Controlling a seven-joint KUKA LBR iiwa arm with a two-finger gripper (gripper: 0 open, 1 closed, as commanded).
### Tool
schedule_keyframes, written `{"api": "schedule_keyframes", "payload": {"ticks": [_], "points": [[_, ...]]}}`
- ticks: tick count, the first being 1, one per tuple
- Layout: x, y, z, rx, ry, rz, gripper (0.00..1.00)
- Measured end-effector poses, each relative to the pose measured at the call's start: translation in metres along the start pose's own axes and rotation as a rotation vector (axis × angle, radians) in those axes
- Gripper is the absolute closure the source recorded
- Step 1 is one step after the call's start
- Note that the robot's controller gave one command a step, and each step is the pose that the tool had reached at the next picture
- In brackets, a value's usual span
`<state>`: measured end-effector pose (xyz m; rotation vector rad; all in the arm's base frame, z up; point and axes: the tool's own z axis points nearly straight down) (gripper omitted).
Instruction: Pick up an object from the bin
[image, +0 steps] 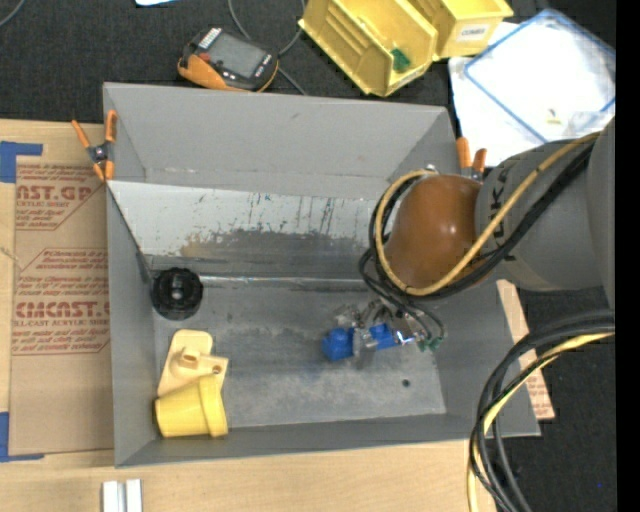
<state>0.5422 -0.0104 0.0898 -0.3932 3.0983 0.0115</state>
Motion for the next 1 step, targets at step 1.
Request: {"api": "schedule_keyframes", "payload": {"ticks": [1], "points": [[0.0014,0.0035,0.0042,0.001,-0.006,0.002,1.00]]}}
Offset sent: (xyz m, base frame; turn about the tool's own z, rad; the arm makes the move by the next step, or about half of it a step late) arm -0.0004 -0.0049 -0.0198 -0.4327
